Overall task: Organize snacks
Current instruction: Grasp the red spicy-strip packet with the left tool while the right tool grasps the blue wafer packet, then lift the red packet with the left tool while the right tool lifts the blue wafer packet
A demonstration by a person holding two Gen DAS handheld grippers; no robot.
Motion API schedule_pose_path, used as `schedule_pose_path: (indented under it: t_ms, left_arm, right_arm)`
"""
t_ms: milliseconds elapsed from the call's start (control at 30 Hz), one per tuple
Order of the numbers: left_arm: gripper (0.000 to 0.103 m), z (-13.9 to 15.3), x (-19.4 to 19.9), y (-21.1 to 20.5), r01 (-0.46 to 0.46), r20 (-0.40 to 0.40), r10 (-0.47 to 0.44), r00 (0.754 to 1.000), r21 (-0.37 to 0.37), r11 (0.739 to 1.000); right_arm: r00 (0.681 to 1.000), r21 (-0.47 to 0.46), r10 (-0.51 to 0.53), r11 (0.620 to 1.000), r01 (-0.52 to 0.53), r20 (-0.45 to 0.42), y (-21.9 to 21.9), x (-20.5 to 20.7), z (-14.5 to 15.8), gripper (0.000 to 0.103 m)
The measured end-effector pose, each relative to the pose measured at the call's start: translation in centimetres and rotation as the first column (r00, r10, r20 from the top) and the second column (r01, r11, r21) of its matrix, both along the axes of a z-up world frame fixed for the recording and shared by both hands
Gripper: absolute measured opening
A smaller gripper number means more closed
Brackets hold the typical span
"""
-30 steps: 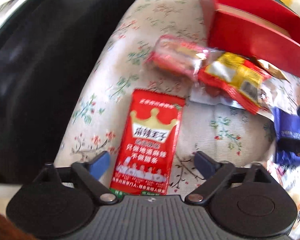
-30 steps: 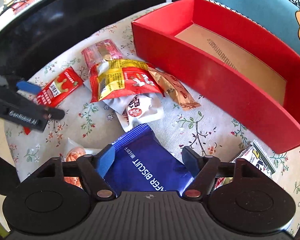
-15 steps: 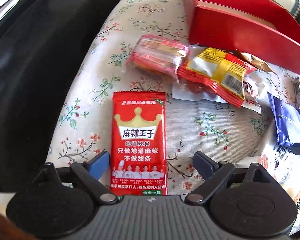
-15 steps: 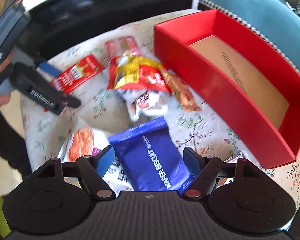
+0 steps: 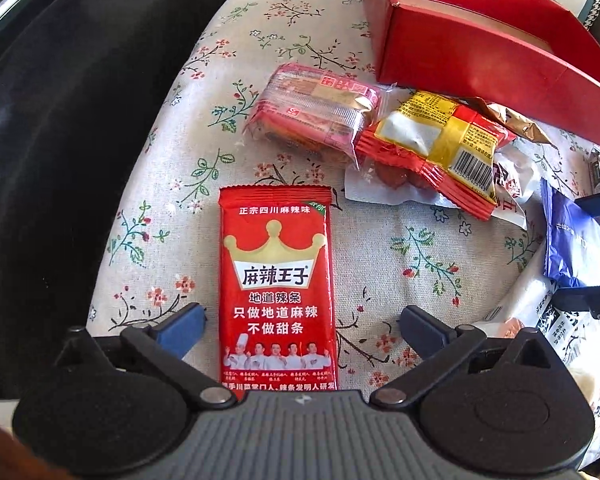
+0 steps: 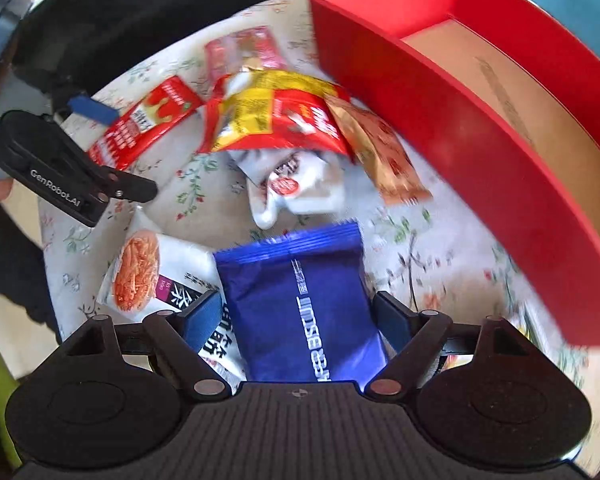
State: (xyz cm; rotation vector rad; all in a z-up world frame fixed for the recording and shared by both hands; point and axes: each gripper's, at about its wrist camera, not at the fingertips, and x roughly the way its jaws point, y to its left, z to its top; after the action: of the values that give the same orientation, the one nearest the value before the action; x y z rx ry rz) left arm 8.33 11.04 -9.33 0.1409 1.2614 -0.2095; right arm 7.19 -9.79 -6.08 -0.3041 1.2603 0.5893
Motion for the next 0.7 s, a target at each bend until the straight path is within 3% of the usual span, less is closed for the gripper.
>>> schedule_pose_path:
  t_ms: [100,233,500,700]
  left_arm:
    - [0.103,0.1,-0.1,0.1,-0.010,0.005,0.010,1.000,-0.006,1.000]
    - [0.103,0.6,-0.2,0.0,-0.020,0.019,0.020,1.000,-0.013,1.000]
    - [0.097,1.5,0.2,1.3,-0.079,0.031,0.080,0.996,-0.042,0.996]
    - [0.092,1.7,0.1,1.1,-0.105,0.031,0.106,0.994,-0.049,0.993]
  right_arm:
    - [0.999,-0.004,-0.041,0.999,0.041,0.008,-0.1,-0.3,-0.1,0.087]
    - [0.994,-0.002,-0.108,0.994,0.108,0.009,-0.9,-0.8,0.4,0.071]
    - [0.957,0.056,-0.289,0.957,0.286,0.043,-3.1,-3.2,0.9,0.069]
    - [0.932,0.095,-0.354,0.933,0.346,0.083,-3.4,-4.1,2.4,0.069]
